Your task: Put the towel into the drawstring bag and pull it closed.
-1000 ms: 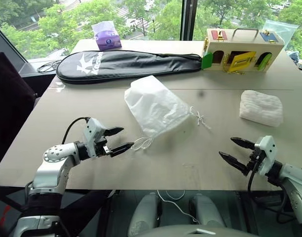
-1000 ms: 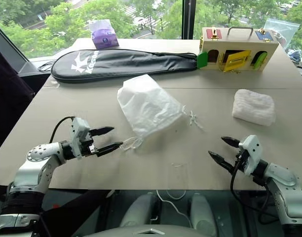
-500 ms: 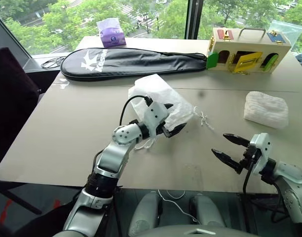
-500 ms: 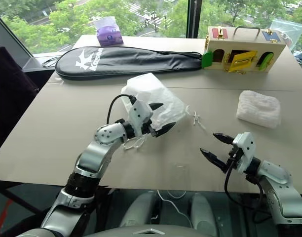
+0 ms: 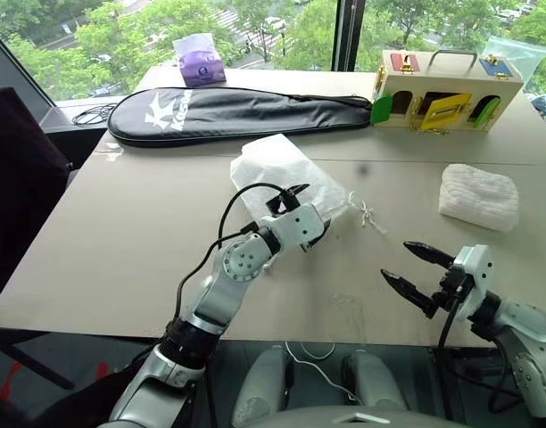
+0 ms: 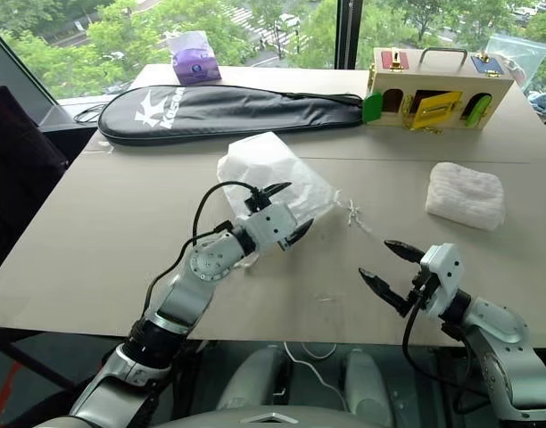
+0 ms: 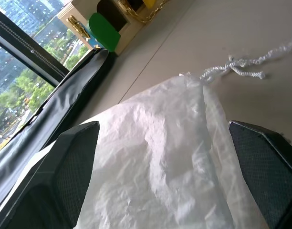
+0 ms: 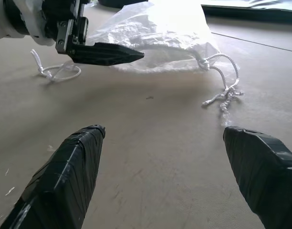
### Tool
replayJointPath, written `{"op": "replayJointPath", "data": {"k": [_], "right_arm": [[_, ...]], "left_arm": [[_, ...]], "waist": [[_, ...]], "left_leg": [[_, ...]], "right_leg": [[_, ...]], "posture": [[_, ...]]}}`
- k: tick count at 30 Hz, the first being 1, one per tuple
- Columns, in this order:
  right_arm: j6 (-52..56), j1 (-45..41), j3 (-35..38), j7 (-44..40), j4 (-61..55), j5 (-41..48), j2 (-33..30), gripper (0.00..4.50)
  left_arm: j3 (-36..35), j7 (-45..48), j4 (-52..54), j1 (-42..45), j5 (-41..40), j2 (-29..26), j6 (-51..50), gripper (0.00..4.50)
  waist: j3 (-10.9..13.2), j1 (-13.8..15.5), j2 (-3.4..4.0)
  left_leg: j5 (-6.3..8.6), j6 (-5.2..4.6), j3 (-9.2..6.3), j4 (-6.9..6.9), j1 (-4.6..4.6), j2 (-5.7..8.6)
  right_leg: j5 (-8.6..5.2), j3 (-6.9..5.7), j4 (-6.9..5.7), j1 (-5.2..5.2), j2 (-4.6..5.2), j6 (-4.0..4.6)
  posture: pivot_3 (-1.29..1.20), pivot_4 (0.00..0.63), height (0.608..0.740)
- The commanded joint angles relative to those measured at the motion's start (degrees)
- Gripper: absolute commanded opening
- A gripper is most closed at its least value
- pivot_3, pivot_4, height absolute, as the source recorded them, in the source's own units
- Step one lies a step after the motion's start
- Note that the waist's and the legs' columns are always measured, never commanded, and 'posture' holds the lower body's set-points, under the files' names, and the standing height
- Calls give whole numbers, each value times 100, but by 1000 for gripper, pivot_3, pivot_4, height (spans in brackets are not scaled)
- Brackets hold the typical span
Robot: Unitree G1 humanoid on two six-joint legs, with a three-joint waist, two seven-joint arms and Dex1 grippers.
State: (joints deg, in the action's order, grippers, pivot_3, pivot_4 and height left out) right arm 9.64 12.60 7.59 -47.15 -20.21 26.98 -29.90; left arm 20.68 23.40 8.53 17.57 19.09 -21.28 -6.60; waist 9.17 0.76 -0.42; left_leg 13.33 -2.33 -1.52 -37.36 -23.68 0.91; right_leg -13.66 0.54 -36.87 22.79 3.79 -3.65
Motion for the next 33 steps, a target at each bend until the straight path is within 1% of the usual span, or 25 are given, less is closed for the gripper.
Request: {"op": "replayJointPath", "data": {"k": [1,8,11,21,22,23,24,25,27,29,31,33], "right_arm": [[-112,6,221,42,-168,93,-22,4283],[-51,180,395,59,-252,158,-75,4283],[-28,251,433,70,-307,187,-85,4283],[57,240,447,124,-431,252,-124,4283],[18,216,453,95,-448,303,-101,4283],[1,200,460,31,-483,416,-78,4283],[2,192,470,-17,-526,523,-64,4283],[7,194,478,-48,-552,598,-64,4283],[30,186,477,-104,-636,734,-73,4283],[59,169,475,-128,-712,849,-84,4283],[79,151,479,-131,-742,900,-108,4283],[76,114,475,-91,-732,867,-123,4283]], "left_arm": [[-124,-146,300,-151,234,-202,338,4472],[-461,-930,-123,-158,655,-350,909,4472],[-565,-1177,-215,-229,791,-326,976,4472],[-648,-1340,-306,-435,842,-204,955,4472],[-683,-1386,-289,-437,824,-189,989,3960],[-692,-1397,-274,-438,820,-187,1012,3706],[-689,-1394,-267,-434,821,-188,1039,3313],[-682,-1387,-262,-434,828,-185,1051,2677],[-662,-1342,-268,-426,813,-149,1033,1956],[-644,-1297,-279,-398,795,-96,995,943],[-634,-1251,-293,-349,784,-50,967,36],[-673,-1186,-303,-275,700,34,901,36]], "waist": [[0,4,0],[0,20,0],[0,18,0],[0,19,0],[0,16,0],[0,15,0],[0,14,0],[0,14,0],[0,13,0],[0,13,0],[0,13,0],[0,14,0]], "left_leg": [[0,0,-2,0,0,-1],[0,-1,0,-3,-2,4],[0,-1,-3,-2,-2,4],[0,-1,-4,-3,-2,4],[0,-1,-4,-3,-2,4],[0,0,-4,-3,-2,4],[0,0,-3,-3,-2,4],[0,0,-4,-3,-2,4],[0,0,-4,-3,-1,4],[0,-1,-5,-3,-1,4],[0,-1,-4,-3,-2,4],[0,-1,-3,-5,-2,5]], "right_leg": [[0,-2,0,0,0,0],[0,-6,0,-2,17,0],[0,-11,0,-2,16,0],[1,-16,-1,-2,16,-1],[1,-17,-1,-2,17,-1],[1,-16,-1,-2,17,-1],[1,-15,-1,-2,17,-1],[1,-16,-1,-2,17,-1],[1,-16,-1,-2,17,-1],[1,-16,-2,-2,17,-1],[1,-16,-2,-3,17,-1],[1,-16,-2,-3,17,-1]], "posture": [[0,150,740],[0,150,740],[0,150,740],[0,150,740],[0,150,740],[0,150,740],[0,150,740],[0,150,740],[0,150,740],[0,150,740],[0,150,740],[0,150,740]]}}
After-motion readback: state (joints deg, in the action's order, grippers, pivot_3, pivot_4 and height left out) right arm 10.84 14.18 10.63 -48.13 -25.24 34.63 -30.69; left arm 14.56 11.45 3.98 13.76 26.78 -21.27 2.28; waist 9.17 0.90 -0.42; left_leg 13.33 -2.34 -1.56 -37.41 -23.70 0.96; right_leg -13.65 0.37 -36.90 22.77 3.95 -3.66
